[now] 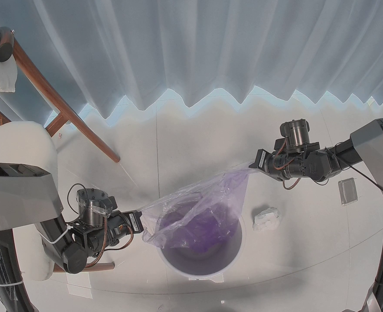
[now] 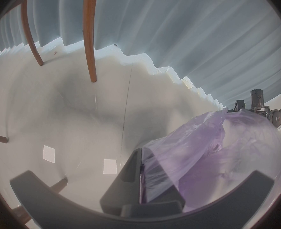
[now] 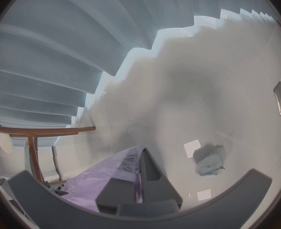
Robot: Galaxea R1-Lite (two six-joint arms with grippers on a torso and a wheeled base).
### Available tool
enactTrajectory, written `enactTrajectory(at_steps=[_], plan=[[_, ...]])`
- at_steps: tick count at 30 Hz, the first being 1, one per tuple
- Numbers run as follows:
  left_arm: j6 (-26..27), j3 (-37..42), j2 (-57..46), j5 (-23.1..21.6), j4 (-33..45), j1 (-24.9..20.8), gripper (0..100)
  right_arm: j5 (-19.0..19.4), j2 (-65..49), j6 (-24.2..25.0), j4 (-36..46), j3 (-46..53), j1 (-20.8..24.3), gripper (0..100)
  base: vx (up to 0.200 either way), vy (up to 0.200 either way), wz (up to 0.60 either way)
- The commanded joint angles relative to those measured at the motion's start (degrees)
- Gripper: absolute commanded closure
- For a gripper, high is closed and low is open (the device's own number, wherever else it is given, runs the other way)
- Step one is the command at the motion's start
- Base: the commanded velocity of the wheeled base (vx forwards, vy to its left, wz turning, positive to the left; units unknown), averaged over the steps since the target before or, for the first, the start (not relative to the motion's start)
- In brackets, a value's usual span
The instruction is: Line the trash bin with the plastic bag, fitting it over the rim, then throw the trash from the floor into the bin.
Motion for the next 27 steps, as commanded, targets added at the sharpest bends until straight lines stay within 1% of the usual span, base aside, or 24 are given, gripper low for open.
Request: enactTrajectory(at_steps=[1, 9, 13, 16, 17, 21, 22, 23, 24, 27], plan=[[0.01, 0.19, 2.31, 0.01, -0.01, 0.0, 100, -0.27, 2.04, -0.54, 0.16, -0.12, -0.01, 100, 0.0, 0.0, 0.0], [0.01, 0.19, 3.28, 0.01, -0.63, 0.09, 100, -0.36, 1.77, -0.54, -0.37, 1.64, 0.07, 100, 0.0, 0.0, 0.0], [0.1, 0.45, 3.19, 0.1, -0.8, -0.35, 100, -0.36, -0.69, -0.62, -0.63, 4.45, 0.43, 100, 0.0, 0.0, 0.0], [0.1, 0.37, 3.19, 0.01, -0.98, -0.35, 100, 0.52, -3.24, -0.54, -0.63, 7.35, 0.43, 100, 0.0, 0.0, 0.0], [0.01, 0.28, 3.02, 0.01, -1.16, -0.35, 100, 1.13, -4.2, -0.27, -0.63, 8.41, 0.51, 0, 0.0, 0.0, 0.0], [0.01, 0.45, 2.49, 0.1, -2.65, -0.26, 100, 2.01, -7.98, 1.4, -0.63, 11.57, 0.78, 0, 0.0, 0.0, 0.0], [0.1, 0.63, 2.49, 0.1, -3.09, -0.26, 100, 2.27, -10.79, 3.42, -0.63, 13.68, 1.3, 0, 0.0, 0.0, 0.0], [0.1, 0.63, 2.58, 0.1, -3.09, -0.26, 100, 2.45, -11.23, 3.77, -0.63, 13.94, 1.39, 0, 0.0, 0.0, 0.0], [0.1, 0.81, 2.66, 0.1, -3.18, -0.35, 100, 3.33, -13.17, 5.35, -0.63, 15.26, 1.74, 0, 0.0, 0.0, 0.0], [0.28, 0.89, 3.02, 0.19, -3.27, -0.53, 100, 5.17, -15.89, 7.2, 0.07, 16.58, 1.83, 0, 0.0, 0.0, 0.0]])
